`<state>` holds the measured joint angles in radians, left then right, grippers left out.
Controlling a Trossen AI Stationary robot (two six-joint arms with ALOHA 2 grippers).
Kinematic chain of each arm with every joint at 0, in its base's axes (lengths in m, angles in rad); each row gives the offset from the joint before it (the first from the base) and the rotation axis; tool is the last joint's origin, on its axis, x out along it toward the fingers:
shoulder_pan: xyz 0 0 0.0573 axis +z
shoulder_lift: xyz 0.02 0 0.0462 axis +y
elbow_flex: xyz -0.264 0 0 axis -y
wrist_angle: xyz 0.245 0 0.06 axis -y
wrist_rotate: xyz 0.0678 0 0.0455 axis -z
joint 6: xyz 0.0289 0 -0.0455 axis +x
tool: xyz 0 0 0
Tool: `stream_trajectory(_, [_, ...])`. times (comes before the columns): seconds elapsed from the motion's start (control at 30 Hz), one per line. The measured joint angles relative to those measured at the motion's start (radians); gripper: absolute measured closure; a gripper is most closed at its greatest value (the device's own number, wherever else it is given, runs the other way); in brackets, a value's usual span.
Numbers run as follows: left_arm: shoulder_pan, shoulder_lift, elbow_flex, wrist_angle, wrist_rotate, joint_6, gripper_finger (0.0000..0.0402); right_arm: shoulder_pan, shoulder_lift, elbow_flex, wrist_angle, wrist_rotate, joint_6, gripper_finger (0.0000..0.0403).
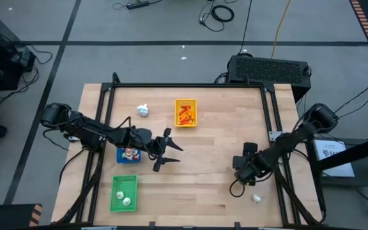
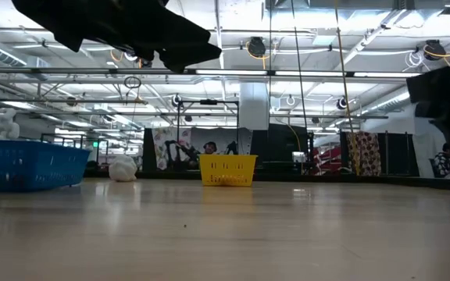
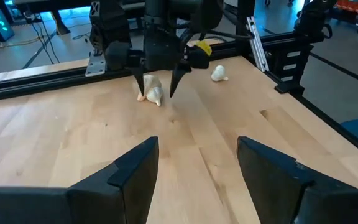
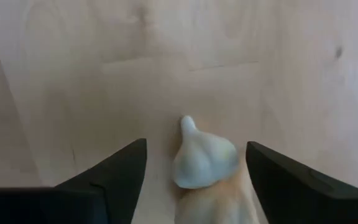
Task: Sort produce into baskets
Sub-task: Put the garlic into the green bin
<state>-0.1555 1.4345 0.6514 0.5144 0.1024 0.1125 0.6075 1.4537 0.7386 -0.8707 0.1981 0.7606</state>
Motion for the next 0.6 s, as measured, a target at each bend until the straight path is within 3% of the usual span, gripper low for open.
stream_trajectory(0.27, [-0.016, 0.000, 0.000, -0.003, 0.000, 0.001, 0.0176, -0.002, 0.048, -0.017, -0.001, -0.021, -0.014, 0.0132])
stream_trajectory(0.6, [-0.016, 0.000, 0.000, -0.001, -0.001, -0.002, 0.0176, -0.005, 0.048, -0.019, 0.005, -0.020, -0.042, 0.0230])
